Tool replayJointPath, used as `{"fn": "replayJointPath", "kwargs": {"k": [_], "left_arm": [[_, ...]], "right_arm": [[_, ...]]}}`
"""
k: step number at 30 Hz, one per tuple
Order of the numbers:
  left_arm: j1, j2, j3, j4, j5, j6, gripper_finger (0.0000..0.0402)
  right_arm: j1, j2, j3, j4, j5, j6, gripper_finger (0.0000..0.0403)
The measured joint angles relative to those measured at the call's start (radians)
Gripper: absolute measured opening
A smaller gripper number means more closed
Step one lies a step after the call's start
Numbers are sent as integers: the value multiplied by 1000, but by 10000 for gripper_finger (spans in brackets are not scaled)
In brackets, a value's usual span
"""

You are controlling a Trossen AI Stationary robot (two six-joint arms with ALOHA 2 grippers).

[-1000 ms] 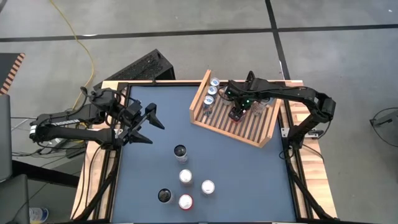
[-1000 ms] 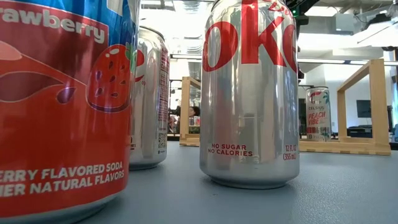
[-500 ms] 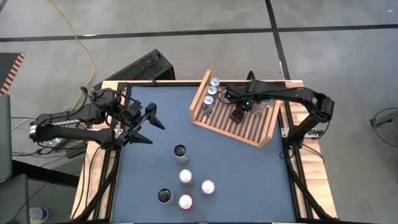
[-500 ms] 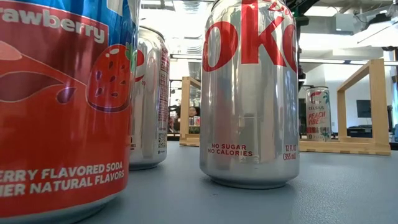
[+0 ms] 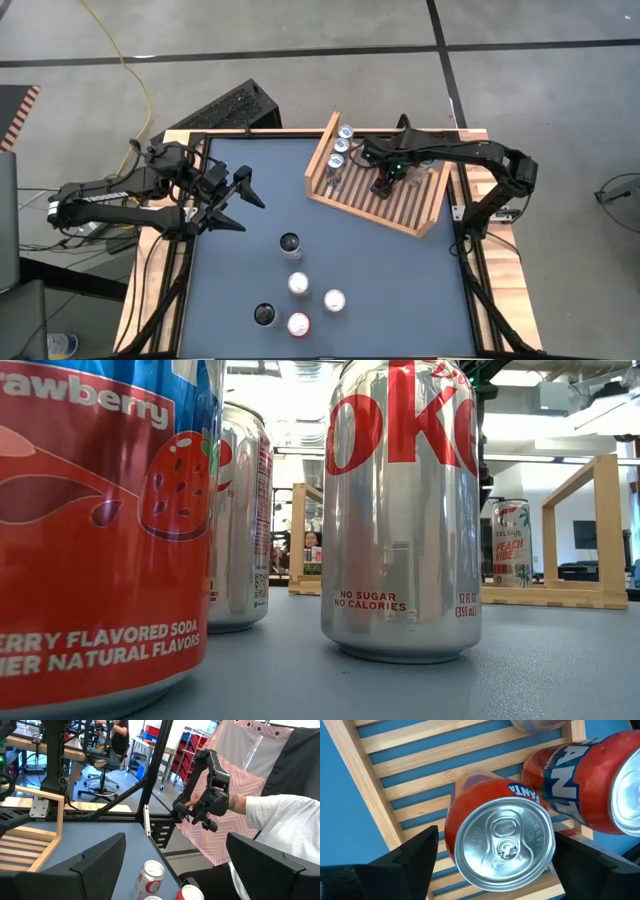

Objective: Place canned beverage on shelf
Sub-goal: Put the top red soda can aligned with the other red soda can on the shelf

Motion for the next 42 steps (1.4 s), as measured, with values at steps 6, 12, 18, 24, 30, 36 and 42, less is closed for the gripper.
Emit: {"fn": "replayJointPath", "kwargs": {"k": [6,12,18,24,30,36,42], "left_arm": [[0,0,0,0,0,0,334],[0,0,0,0,0,0,334],[0,0,0,0,1,-5,334],[-7,0,0,-23,7,-4,334],[-40,0,0,-27,-11,0,334],[-67,0,0,-39,-113,-35,334],[-145,0,0,-90,-321,-31,334]], "right_arm": [[10,-1,63,-48,-36,19,346],[42,-2,198,-135,-6,14,346],[81,-3,321,-280,104,26,345],[222,-40,227,-228,78,-1,318],[375,-146,-60,75,82,24,261],[492,-201,-275,386,275,216,164],[620,-173,-346,566,494,460,53]]}}
